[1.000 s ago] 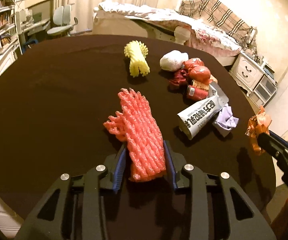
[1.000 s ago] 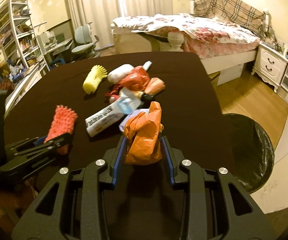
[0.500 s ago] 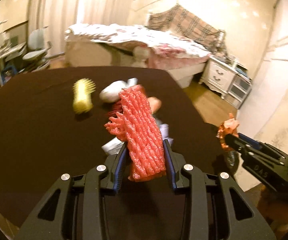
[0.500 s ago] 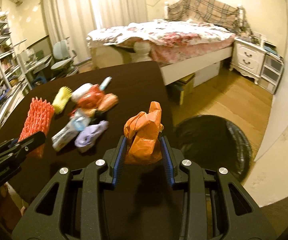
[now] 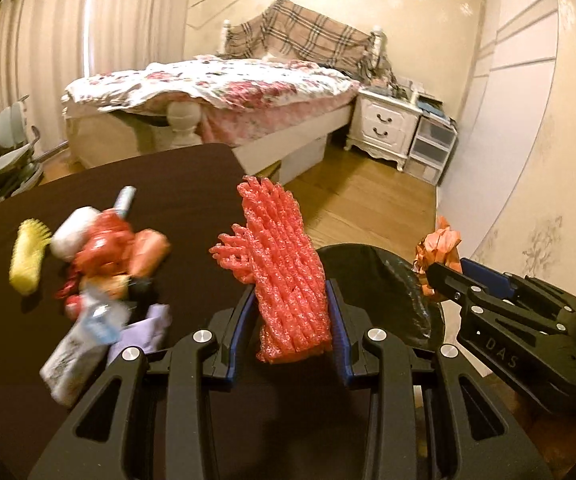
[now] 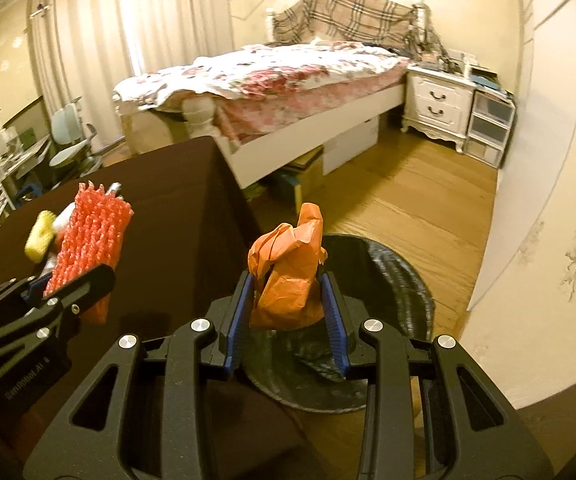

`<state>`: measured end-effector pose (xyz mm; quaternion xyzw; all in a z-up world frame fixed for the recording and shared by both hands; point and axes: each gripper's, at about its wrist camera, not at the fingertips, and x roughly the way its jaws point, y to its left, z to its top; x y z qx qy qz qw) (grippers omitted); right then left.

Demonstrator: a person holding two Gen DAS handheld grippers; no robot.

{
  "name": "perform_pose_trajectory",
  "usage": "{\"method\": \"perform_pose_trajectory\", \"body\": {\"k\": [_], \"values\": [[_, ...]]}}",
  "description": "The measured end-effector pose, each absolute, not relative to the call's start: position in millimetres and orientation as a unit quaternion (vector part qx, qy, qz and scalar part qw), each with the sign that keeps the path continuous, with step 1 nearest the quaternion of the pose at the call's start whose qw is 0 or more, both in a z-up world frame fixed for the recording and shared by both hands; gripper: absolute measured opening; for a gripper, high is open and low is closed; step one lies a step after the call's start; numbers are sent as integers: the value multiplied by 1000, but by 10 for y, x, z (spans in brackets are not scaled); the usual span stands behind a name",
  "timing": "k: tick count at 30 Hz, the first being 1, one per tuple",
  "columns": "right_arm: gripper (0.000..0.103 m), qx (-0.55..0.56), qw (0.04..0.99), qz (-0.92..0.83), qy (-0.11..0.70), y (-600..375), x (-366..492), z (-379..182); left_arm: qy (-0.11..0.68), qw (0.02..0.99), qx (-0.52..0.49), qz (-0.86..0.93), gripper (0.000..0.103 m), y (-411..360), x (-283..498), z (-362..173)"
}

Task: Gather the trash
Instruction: 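Carry both items over the bin and open both tools to drop them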

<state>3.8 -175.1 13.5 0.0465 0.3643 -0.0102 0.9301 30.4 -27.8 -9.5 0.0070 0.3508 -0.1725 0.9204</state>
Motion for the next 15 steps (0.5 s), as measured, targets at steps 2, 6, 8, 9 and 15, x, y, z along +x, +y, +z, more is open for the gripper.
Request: {"method": "perform_pose_trajectory", "body": {"k": [2,6,8,9,15], "values": [[34,52,928,-15,369,-1841,100,86,357,917,13,-177,36,-392,376,-155],[34,60,924,-25,377,-1987,196,-33,365,913,23,-180,36,-550,456,-228],[34,62,923,-27,380,-2033,226,-72,369,911,26,-182,36,-626,498,-261],[34,64,922,-28,381,-2066,232,-97,372,909,28,-183,36,-660,526,-276],[34,73,919,-37,386,-2228,288,-182,377,906,51,-187,37,-860,608,-322]]}}
